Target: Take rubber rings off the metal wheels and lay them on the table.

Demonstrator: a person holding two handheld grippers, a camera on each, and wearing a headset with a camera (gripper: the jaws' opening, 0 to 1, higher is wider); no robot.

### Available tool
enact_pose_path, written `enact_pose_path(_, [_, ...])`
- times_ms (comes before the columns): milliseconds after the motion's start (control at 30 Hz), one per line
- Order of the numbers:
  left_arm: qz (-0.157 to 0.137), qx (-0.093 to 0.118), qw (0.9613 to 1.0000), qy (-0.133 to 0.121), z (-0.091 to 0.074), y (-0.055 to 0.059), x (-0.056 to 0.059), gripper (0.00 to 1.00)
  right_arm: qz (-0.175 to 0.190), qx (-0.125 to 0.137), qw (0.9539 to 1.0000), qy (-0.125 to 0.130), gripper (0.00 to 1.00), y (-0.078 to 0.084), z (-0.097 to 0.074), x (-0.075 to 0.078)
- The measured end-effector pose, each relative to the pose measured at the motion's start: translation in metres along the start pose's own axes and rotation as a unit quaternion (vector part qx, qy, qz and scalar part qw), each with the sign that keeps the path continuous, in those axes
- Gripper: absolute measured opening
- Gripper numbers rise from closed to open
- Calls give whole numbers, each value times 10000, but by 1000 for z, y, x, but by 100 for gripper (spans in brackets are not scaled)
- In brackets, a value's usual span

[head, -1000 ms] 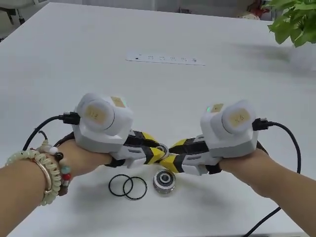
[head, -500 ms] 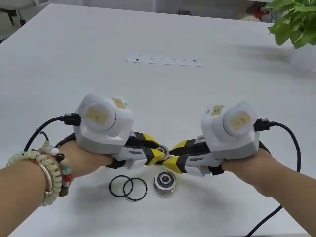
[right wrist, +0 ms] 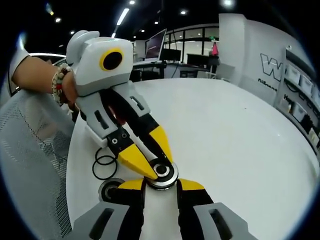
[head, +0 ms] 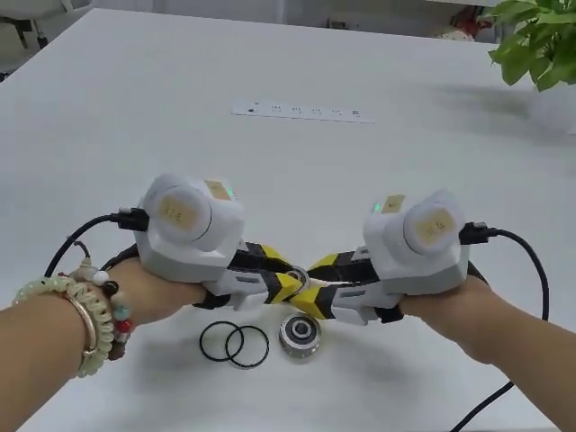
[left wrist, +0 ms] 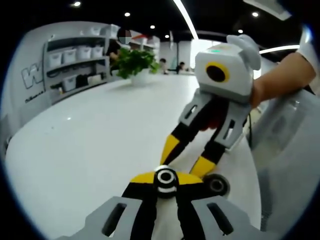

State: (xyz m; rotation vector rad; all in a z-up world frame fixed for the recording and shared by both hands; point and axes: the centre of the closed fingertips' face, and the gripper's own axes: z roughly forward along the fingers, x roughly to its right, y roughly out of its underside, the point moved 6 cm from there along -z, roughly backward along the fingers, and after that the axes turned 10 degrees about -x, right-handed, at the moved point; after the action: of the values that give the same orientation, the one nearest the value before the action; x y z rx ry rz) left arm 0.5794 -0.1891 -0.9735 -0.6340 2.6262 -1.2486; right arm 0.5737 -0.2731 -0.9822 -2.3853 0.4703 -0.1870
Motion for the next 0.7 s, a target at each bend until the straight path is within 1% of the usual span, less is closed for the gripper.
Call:
enact_pose_path(67, [5, -1, 10000, 2, 0, 0, 0, 15, -5, 8, 10000, -20, 22, 0, -1, 0])
enact_pose_path(100, [8, 0, 10000, 8, 0, 0, 0, 15, 56, 0, 10000, -42, 21, 1, -2, 1])
enact_pose_path(333, [10, 1, 10000, 11, 0, 0, 0, 15, 18, -34, 9999, -101, 18, 3, -4, 2])
enact_pose_path(567, [10, -3, 10000, 8, 0, 0, 0, 15, 76, -54, 9998, -181, 11, 7, -7, 3])
enact_pose_path(700, [6, -5, 10000, 0, 0, 0, 0, 15, 87, -61, 9997, -197, 10, 7, -6, 3])
